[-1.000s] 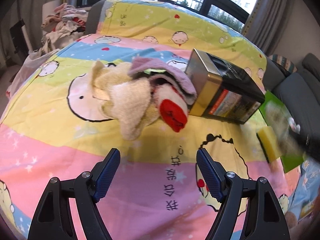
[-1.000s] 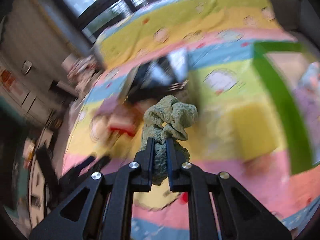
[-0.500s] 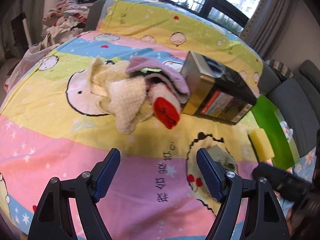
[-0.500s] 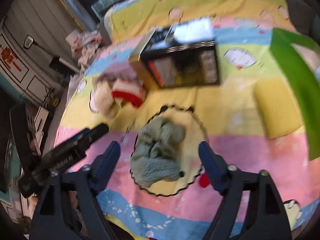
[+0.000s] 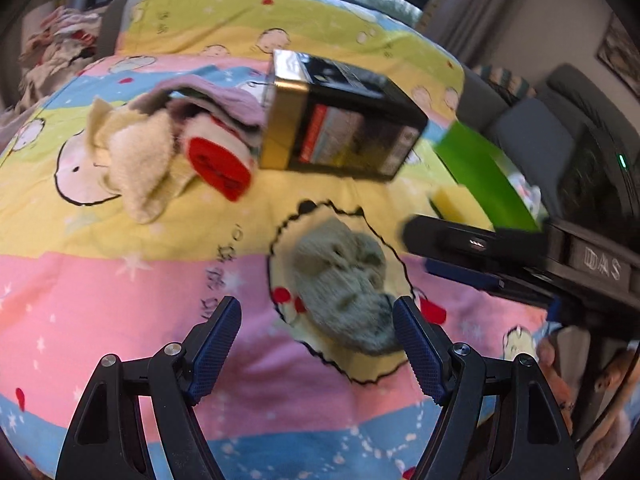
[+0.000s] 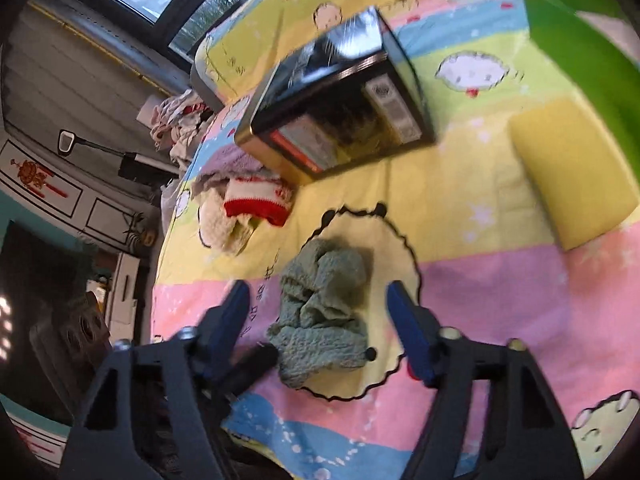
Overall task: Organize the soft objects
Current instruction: 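Lift the washcloth with the right gripper while the left gripper comes to grasp it, then carry the washcloth with both grippers over the green box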
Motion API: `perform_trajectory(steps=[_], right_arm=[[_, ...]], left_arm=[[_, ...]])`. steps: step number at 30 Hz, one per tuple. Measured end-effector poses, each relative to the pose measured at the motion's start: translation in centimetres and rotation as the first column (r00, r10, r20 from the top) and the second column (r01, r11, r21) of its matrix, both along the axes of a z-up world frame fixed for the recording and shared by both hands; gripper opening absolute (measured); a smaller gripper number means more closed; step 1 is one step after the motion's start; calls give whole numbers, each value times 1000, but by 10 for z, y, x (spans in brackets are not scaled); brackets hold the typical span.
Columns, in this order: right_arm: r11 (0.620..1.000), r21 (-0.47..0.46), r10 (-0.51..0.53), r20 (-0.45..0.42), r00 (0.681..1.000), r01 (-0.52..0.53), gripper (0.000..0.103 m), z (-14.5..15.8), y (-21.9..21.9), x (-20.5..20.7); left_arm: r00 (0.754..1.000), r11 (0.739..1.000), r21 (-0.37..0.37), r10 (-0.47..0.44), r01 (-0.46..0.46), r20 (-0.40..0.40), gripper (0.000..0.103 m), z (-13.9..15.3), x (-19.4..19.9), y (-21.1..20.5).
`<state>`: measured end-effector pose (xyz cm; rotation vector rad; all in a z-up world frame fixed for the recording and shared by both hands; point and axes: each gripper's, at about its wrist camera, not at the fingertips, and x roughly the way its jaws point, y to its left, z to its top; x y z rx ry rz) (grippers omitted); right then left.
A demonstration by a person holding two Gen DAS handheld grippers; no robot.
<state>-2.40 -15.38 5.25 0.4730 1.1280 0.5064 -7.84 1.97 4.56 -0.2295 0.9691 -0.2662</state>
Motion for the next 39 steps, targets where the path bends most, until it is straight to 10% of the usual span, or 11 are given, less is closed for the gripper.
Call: perform_trajectory(steps=[14, 39], right_arm=[[994, -19, 107, -97, 990, -109, 26, -34, 25, 11], [988, 104, -139, 284, 949, 114, 22, 99, -109, -13]], left_arm=[[1000, 1000, 14, -1, 1, -19, 24, -14, 7, -27], [919, 989, 90, -144, 119, 367, 20, 104, -2, -150]])
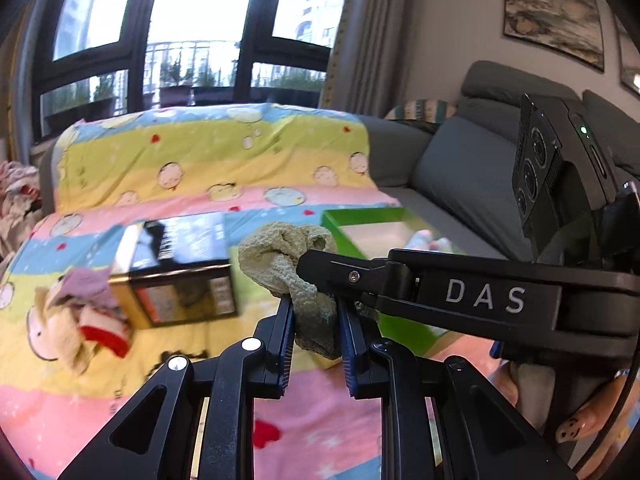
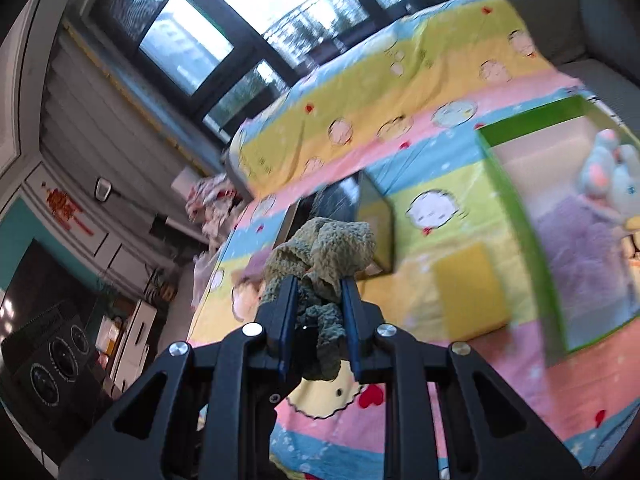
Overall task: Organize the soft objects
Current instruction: 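Carry the washcloth with both grippers over the green box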
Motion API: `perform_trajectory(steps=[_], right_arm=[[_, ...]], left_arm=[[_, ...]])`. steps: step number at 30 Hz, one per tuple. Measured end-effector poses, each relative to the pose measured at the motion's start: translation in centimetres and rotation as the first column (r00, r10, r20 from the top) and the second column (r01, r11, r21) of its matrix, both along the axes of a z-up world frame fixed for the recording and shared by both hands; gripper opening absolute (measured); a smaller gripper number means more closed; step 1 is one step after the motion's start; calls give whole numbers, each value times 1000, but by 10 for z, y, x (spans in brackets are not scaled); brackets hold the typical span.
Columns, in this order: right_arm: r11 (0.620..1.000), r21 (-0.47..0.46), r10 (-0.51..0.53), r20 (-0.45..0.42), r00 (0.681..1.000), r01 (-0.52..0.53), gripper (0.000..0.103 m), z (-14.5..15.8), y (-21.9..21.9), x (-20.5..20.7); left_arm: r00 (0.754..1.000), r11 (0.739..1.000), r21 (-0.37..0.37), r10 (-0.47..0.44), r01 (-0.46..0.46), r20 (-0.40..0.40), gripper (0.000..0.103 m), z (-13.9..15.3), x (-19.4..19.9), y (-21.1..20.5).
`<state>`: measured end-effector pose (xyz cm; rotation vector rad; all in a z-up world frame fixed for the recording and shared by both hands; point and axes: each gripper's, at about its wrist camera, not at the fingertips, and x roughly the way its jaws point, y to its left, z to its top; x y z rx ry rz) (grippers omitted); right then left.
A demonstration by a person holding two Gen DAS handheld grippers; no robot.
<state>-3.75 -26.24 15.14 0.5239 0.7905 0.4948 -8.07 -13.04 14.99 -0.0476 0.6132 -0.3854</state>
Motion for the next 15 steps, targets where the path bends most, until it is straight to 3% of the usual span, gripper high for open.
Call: perform_trajectory(steps=[15], right_arm=[[974, -29, -222, 11, 975, 223, 22, -6, -90, 33]], left_arm=[[989, 988, 39, -149, 149, -14, 20, -7, 54, -103]])
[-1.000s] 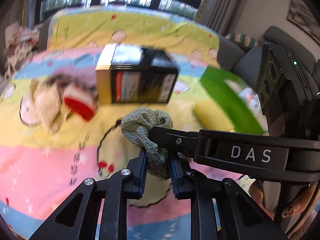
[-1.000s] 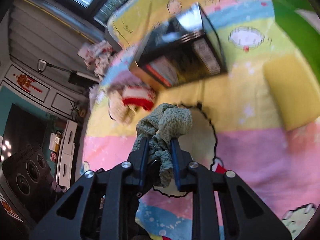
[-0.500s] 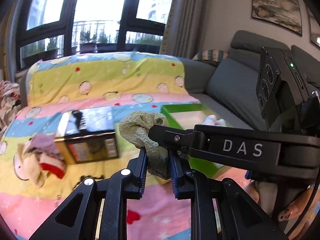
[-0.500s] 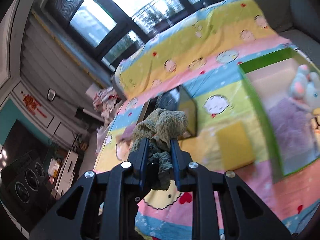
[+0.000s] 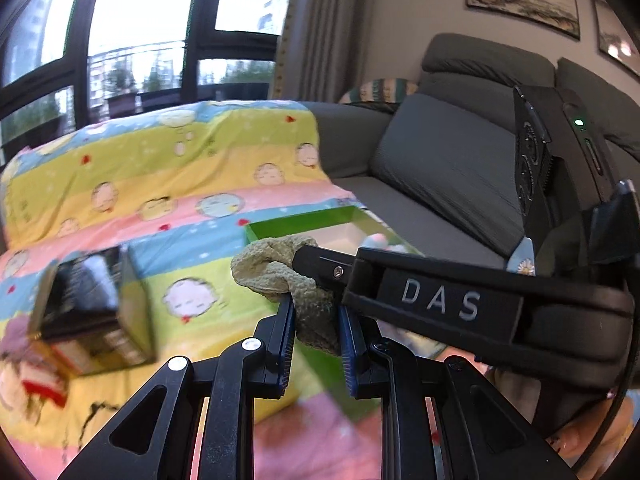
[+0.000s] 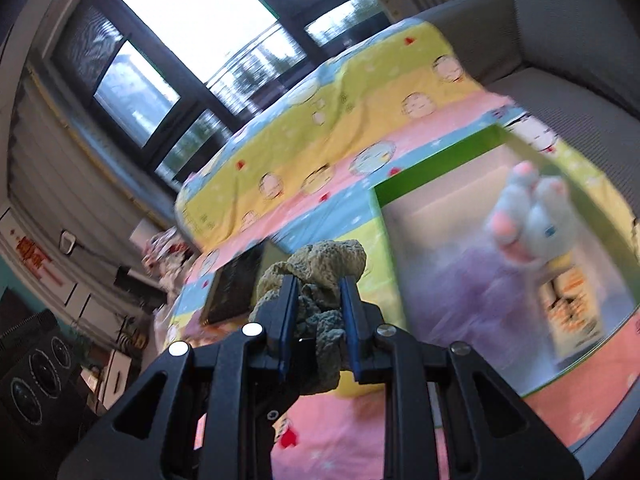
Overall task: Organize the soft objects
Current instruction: 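Carry the washcloth with both grippers over the green box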
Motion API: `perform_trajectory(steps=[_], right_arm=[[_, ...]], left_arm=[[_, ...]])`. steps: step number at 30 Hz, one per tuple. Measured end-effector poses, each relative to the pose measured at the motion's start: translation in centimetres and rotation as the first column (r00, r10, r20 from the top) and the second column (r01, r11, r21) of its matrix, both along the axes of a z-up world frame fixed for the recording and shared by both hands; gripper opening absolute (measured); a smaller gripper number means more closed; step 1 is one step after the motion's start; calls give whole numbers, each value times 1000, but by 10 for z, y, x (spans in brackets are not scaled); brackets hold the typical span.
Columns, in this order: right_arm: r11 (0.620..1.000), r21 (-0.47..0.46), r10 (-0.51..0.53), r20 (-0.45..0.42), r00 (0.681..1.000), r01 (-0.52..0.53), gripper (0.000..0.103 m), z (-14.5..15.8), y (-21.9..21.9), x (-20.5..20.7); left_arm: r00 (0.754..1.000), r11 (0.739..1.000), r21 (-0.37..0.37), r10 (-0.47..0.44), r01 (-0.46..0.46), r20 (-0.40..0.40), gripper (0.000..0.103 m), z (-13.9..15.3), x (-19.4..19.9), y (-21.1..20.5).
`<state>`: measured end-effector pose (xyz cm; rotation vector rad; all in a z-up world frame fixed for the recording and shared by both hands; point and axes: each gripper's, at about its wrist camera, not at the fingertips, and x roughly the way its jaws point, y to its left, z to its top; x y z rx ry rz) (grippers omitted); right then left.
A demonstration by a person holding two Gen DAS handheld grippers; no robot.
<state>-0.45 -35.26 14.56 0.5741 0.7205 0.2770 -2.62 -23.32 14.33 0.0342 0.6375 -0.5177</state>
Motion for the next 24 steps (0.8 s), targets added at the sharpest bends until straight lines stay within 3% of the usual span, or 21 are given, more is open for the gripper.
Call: perform_trajectory(steps=[4, 11, 19, 24], right_arm=[[996, 2, -93, -5, 996, 93, 22, -4, -30, 5], [972, 12, -233, -108, 966, 236, 22, -32, -75, 6], [948, -10, -311, -221, 924, 317, 25, -53, -101, 2], [938, -57, -345, -274, 898, 343, 24, -62, -103, 4]], left_arm=[[998, 998, 10, -57, 57, -12, 20, -6, 19, -35], [989, 992, 36, -116, 119, -87, 20, -33, 36, -78], [971, 986, 45, -148, 159, -188, 20, -60, 43, -102], [943, 985, 13, -163, 174, -291, 20, -78, 53, -105]])
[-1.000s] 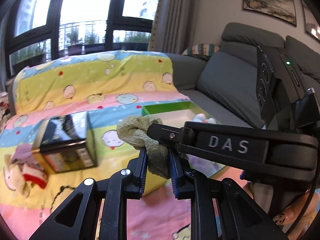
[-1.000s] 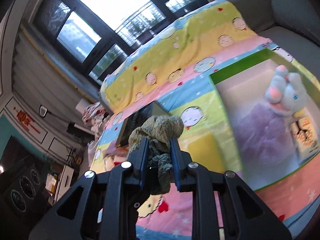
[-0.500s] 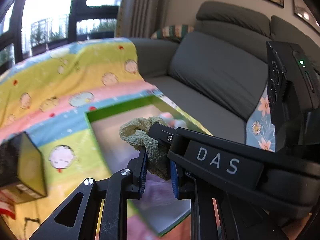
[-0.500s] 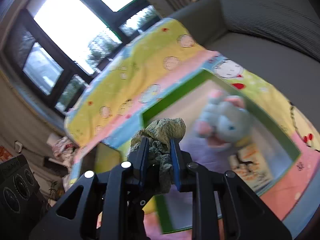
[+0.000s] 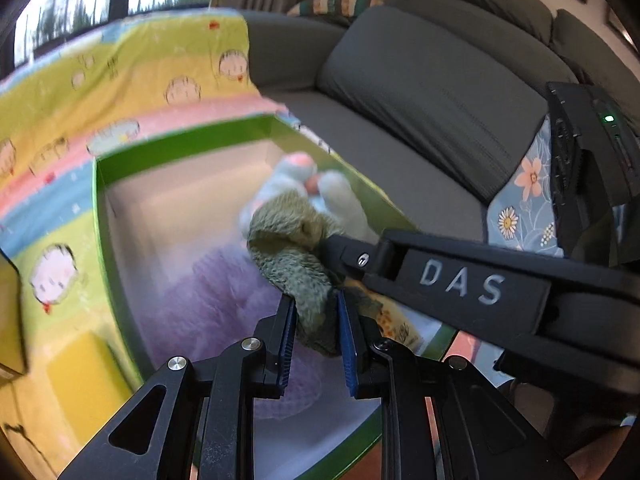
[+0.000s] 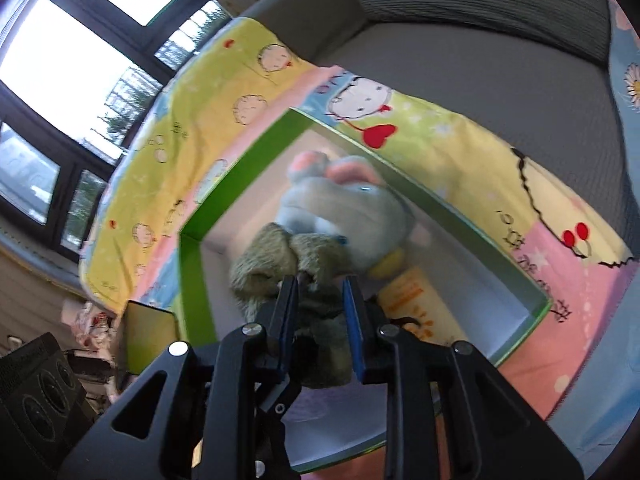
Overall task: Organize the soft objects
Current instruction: 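Carry the washcloth with both grippers over the green box, then open both grippers to drop the washcloth into the box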
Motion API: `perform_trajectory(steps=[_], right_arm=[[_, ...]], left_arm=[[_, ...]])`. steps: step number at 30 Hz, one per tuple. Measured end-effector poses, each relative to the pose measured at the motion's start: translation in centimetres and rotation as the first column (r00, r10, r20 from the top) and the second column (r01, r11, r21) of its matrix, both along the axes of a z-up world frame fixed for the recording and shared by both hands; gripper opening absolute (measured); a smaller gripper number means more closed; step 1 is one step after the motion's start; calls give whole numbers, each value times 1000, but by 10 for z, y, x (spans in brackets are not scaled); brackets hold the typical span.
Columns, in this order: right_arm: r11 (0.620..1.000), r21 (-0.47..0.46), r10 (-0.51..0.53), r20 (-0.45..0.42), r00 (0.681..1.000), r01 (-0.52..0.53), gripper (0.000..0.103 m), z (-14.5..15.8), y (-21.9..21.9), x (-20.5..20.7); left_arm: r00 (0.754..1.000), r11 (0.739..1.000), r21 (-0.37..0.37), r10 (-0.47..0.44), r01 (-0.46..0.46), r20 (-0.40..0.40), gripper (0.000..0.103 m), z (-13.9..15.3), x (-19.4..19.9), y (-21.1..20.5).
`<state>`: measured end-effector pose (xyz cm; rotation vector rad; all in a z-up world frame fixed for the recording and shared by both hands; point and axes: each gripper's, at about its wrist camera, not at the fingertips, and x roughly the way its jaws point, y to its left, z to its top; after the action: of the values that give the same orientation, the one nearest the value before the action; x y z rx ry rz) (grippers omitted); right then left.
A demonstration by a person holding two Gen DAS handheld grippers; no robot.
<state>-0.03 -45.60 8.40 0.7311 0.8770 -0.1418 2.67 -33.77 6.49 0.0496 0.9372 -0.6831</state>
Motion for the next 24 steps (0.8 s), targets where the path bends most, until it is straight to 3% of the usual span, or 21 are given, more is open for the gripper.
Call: perform_trajectory(steps=[5, 10, 13, 16, 17, 19, 21, 24], right_arm=[[1000, 3, -3, 11, 1000, 3, 28, 5, 2, -4], [1000, -5, 1, 49, 999, 0, 53, 13, 5, -9], [999, -30, 12, 61, 998, -11, 65, 18, 10, -10], [999, -52, 18, 79, 997, -14, 78, 24, 16, -13], [998, -56, 23, 89, 996, -18, 80, 27, 18, -14], [998, -63, 31, 106, 994, -24, 84, 31, 23, -15], [996, -78, 46, 120, 992, -37, 84, 35, 30, -16], [993, -103, 73, 128, 989, -60, 85, 38, 42, -16]], left_arm=[[1000, 1000, 12, 18, -17, -22, 21, -3, 0, 3], [1000, 1000, 27, -8, 8, -8, 25, 6, -10, 8], [999, 998, 52, 22, -23, 23, 32, 10, -14, 17], [997, 997, 58, 51, -55, 62, 52, 18, -19, 29], [995, 996, 54, 64, -68, 77, 60, 21, -23, 36], [991, 996, 37, 77, -81, 107, 63, 30, -31, 50], [987, 994, 41, 99, -104, 124, 72, 36, -36, 62], [977, 987, 38, 149, -157, 154, 73, 46, -44, 83]])
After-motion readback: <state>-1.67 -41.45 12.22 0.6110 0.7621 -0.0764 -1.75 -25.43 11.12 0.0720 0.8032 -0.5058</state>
